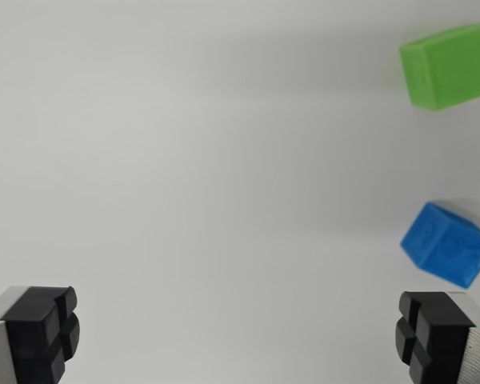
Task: Stack cube
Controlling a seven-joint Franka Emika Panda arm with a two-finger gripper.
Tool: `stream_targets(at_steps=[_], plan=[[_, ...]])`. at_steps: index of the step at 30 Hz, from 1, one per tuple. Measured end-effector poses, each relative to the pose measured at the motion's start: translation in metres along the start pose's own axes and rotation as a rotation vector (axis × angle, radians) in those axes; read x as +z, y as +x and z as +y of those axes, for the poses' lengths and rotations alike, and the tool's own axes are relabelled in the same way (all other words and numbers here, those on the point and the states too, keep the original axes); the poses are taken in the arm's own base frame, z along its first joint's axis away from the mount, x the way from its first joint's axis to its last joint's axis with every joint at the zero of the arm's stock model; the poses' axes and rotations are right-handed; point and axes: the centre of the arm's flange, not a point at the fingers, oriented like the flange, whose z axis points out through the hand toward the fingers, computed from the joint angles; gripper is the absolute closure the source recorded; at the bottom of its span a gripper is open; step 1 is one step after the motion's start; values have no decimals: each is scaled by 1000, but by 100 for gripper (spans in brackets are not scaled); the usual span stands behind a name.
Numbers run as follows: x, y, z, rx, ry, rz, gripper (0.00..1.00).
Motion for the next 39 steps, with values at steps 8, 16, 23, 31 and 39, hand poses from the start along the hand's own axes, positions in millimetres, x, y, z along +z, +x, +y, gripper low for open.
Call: stream_targets(at_steps=[8, 16, 23, 31, 39], plan=[[8, 3, 9, 23, -1, 1, 0], [20, 8, 20, 52, -3, 2, 0], [33, 13, 33, 85, -3, 3, 0], [49, 19, 50, 128, -4, 6, 0], [66, 26, 69, 176, -4, 9, 0]])
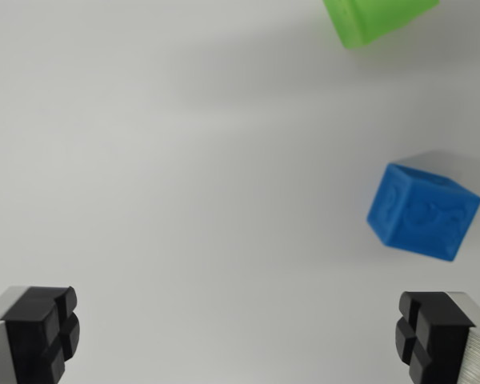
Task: Stack cube
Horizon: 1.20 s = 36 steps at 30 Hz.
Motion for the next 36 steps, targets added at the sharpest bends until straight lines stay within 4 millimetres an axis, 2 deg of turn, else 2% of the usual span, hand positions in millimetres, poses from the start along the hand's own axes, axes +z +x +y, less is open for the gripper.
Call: stream_targets(at_steps=[36], plan=[[98, 54, 89, 254, -5, 8, 0]])
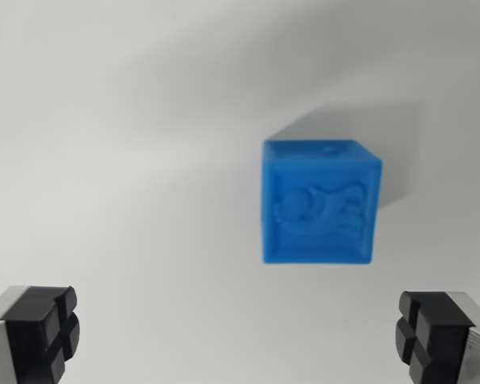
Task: Stack cube
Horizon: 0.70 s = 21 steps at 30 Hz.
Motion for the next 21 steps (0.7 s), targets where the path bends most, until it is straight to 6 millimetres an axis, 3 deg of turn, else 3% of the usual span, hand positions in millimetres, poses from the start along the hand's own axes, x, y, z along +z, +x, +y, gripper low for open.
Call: stream_targets(at_steps=[11, 21], plan=[[34, 25, 24, 87, -2, 3, 0], [75, 23, 25, 90, -5, 3, 0]])
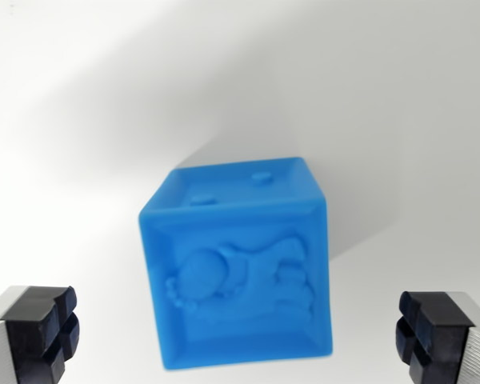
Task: Stack cube
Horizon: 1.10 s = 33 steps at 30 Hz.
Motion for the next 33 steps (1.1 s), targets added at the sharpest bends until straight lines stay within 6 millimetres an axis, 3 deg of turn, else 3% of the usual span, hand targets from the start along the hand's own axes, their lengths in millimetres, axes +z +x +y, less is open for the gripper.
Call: stream_targets(at_steps=[12, 20, 21, 33], plan=[[38, 0, 0, 1, 2, 0, 0], [50, 1, 0, 1, 2, 1, 0], [50, 1, 0, 1, 2, 0, 100], [50, 1, -1, 1, 3, 1, 100]])
